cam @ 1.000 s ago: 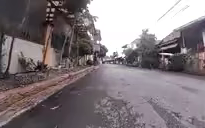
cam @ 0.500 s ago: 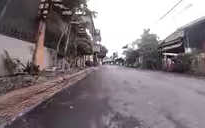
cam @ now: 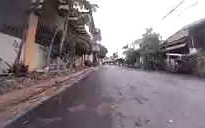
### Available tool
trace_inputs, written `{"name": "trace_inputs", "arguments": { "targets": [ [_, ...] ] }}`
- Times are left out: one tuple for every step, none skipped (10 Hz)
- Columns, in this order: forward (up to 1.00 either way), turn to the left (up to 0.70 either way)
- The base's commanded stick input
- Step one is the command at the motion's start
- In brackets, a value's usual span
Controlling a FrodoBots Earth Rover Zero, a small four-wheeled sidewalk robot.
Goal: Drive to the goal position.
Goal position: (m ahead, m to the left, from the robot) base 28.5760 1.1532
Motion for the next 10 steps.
{"name": "trace_inputs", "arguments": {
  "targets": [
    [1.0,0.0],
    [1.0,0.0],
    [1.0,0.0],
    [1.0,0.0],
    [1.0,0.0],
    [1.0,0.0],
    [1.0,0.0],
    [1.0,0.0],
    [1.0,0.0],
    [1.0,0.0]
  ]
}}
